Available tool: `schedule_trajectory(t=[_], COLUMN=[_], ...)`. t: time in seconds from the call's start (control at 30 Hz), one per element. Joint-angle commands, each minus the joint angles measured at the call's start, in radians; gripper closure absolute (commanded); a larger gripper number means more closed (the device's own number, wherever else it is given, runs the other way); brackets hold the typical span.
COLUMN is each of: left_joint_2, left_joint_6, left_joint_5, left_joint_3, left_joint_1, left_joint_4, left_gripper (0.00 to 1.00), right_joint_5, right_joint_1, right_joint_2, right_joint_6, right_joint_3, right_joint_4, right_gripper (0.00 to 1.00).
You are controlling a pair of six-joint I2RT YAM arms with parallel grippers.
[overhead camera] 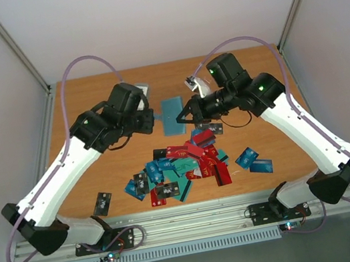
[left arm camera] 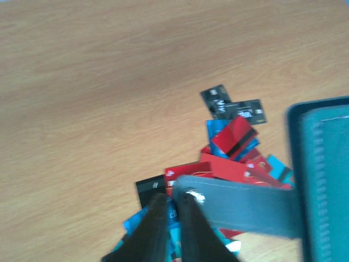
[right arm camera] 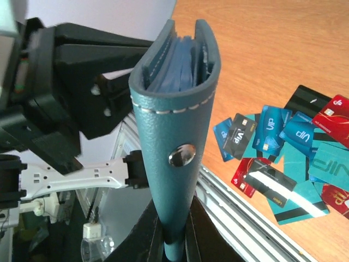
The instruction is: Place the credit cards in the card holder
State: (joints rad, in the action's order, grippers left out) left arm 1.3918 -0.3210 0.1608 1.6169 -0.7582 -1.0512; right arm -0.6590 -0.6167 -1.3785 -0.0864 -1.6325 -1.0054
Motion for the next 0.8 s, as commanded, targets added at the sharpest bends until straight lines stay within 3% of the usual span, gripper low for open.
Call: schedule_trajectory(t=[0.0,0.03,0.1,0.3,0.43,0.53,0.77], left_joint_2=[-0.112,-0.133,-0.174,-0.248,-0.28,-0.292,-0.295], left_joint_6=[-0.057,-0.061,-0.062,-0.032,-0.053,-0.092,-0.192], left_joint_5=[0.111,0.076,0.003,-0.29,-0.421,-0.511,-0.601], left_joint_3=[-0.06,-0.075,-0.101,-0.145,-0.182,-0.199,-0.212], left_joint_1=[0.077,0.09,0.107,0.121,0.127,0.139,0.162], left_joint_4=[-0.002,0.016,0.051,0.14,0.209,0.266,0.385], left_gripper=[0.74,0.59,0.39,0.12,0.02,0.02,0.14], right_joint_5=[0.025,0.031,0.033,-0.037,-0.14,-0.207,-0.349], right_joint_1=[-0.009,-0.007,-0.005,0.023,0.065,0.091,0.119], right_joint_2=[0.022,0.016,0.008,-0.009,0.001,0.012,0.051], right_joint_6=[0.032,0.034,0.041,0.068,0.07,0.063,-0.009], right_joint_3=[-0.037,-0.035,-0.032,-0.044,-0.041,-0.04,-0.016], right_joint_4=[-0.076,-0.082,-0.088,-0.068,-0.026,0.005,0.127], right_gripper=[0.99,0.99,0.99,0.99,0.99,0.99,0.99])
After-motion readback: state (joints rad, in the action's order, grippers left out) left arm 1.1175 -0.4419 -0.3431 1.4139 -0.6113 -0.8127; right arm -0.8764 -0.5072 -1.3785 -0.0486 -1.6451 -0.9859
